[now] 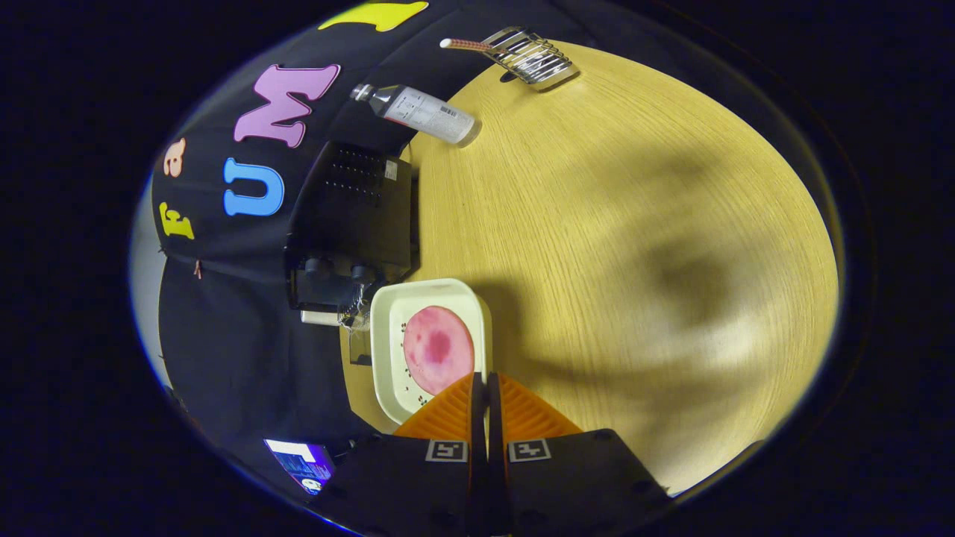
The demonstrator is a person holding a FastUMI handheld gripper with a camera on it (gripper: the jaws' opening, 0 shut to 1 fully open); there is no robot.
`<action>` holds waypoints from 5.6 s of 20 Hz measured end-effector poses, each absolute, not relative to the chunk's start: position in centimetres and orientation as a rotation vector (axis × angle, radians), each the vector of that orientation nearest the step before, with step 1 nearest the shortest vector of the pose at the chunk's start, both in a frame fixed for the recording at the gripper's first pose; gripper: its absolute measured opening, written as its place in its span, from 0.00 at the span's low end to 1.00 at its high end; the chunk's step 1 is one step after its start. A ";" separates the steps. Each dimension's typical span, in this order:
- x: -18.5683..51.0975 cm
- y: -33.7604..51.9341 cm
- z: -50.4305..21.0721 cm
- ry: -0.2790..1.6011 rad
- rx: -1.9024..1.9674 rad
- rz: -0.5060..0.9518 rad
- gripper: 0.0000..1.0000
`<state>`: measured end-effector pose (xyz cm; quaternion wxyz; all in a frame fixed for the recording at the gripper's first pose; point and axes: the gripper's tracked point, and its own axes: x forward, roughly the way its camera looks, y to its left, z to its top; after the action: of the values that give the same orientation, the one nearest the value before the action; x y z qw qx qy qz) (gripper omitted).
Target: Open the toaster oven, put the food inside, and close the toaster oven door.
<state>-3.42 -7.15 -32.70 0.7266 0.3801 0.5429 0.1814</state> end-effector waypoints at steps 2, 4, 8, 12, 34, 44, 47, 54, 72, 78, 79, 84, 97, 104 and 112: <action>-4.3 -6.1 -31.9 1.184 0.839 0.373 0.06; -5.0 -4.9 -31.0 1.165 0.853 0.342 0.05; -6.8 -1.0 -29.3 1.143 0.878 0.316 0.06; -7.6 3.8 -27.4 1.118 0.910 0.293 0.06; 1.3 20.8 -25.6 0.950 1.089 -0.052 0.05; 4.8 22.4 -27.5 0.913 1.217 -0.266 0.05; 5.4 22.8 -28.1 0.899 1.244 -0.315 0.05; 6.5 23.7 -28.6 0.870 1.330 -0.423 0.06; 8.4 25.9 -26.5 0.762 1.531 -0.415 0.41; 6.1 25.0 -23.7 0.733 1.372 -0.214 0.98; 5.6 24.7 -23.5 0.728 1.327 -0.189 0.98; 2.4 22.4 -22.7 0.713 1.069 -0.094 0.98; -4.8 22.1 -25.0 0.809 0.244 0.141 0.99; -7.5 24.3 -30.9 0.960 0.086 0.187 0.99; -6.7 25.9 -34.7 1.040 0.049 0.179 1.00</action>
<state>-6.67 25.85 -34.69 0.8636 0.0232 0.4963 0.0855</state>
